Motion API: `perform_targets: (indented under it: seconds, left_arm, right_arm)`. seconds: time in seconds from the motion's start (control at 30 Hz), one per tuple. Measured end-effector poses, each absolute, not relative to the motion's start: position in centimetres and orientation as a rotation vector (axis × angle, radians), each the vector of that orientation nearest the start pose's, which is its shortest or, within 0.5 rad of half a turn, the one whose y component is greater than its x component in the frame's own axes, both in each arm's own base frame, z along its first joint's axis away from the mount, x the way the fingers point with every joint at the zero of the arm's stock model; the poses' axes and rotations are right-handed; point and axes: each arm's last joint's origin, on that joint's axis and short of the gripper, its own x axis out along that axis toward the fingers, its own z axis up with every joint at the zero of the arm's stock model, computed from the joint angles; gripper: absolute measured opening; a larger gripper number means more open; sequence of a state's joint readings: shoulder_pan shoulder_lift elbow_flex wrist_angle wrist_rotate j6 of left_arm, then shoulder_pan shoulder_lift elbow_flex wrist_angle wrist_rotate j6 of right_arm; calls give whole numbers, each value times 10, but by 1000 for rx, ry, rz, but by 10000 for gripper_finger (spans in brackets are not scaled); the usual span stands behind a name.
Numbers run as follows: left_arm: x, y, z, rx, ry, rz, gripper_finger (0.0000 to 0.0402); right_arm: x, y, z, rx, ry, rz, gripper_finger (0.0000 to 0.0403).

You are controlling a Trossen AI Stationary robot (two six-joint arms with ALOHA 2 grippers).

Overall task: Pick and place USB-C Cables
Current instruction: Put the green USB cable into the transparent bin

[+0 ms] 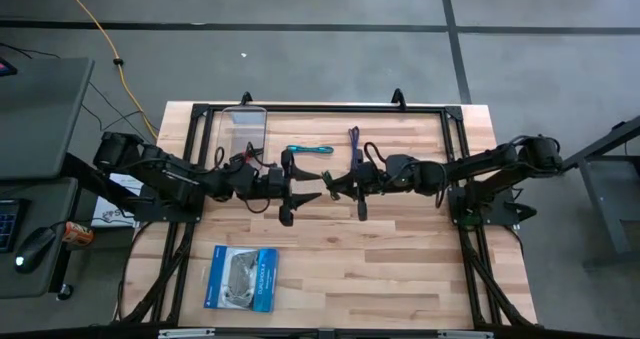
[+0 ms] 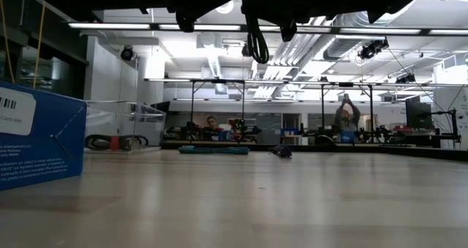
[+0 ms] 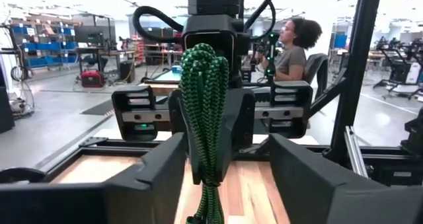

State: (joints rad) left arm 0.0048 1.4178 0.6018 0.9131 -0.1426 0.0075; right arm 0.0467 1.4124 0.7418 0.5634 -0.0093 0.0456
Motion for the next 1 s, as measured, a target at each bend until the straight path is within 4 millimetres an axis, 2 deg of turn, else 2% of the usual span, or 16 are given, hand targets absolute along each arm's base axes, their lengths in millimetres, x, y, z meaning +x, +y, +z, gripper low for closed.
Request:
perform_targets:
  seconds: [0.23, 0.5, 0.67, 0.9, 1.0]
  left_arm:
    - [287, 6, 238, -27, -111, 147, 228]
    - [308, 6, 228, -21, -73, 151, 228]
    - [318, 7, 227, -2, -68, 170, 228]
    - [320, 7, 229, -13, -76, 174, 224]
    - [320, 7, 229, -29, -77, 176, 203]
  right_arm:
    - [304, 15, 249, 44, 102, 74, 5]
    - [314, 17, 237, 53, 93, 119, 5]
    - [314, 17, 237, 57, 91, 127, 5]
    - [313, 17, 236, 66, 108, 133, 5]
    - [313, 17, 236, 66, 111, 133, 5]
